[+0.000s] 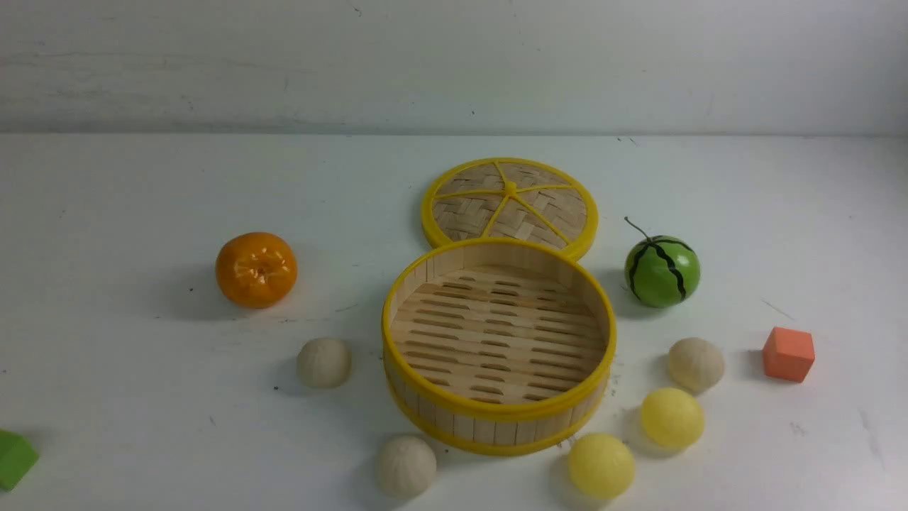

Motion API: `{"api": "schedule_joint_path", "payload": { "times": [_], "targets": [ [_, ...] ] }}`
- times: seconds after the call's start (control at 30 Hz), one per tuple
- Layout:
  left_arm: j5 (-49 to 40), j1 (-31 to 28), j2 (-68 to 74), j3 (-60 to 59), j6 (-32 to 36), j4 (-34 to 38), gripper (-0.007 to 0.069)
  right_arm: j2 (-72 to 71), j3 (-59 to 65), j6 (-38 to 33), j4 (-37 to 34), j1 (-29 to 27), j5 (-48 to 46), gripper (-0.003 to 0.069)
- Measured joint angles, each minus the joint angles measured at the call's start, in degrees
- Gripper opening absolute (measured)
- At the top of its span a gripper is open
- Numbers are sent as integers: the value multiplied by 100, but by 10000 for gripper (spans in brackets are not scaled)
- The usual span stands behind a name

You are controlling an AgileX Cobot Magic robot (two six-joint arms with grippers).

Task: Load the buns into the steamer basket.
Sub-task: Use the left arm to grab a steamed stuffed bun

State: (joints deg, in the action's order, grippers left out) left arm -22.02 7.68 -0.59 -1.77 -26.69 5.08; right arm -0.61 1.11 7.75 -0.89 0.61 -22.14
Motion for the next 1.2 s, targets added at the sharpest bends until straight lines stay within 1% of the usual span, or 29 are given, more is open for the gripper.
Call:
{"api": "schedule_joint_path", "payload": {
  "times": [0.93,1.03,1.07,1.1,1.2],
  "targets": [
    [39,0,0,0,-35,36,237,0,0,0,0,0,0,239],
    [274,0,0,0,-369,550,237,0,0,0,0,0,0,239],
    [404,0,0,0,-529,901,237,0,0,0,0,0,0,239],
    [504,0,0,0,-630,1089,237,0,0,0,0,0,0,239],
    [904,0,0,0,-732,1588,237,0,0,0,0,0,0,239]
  ]
}}
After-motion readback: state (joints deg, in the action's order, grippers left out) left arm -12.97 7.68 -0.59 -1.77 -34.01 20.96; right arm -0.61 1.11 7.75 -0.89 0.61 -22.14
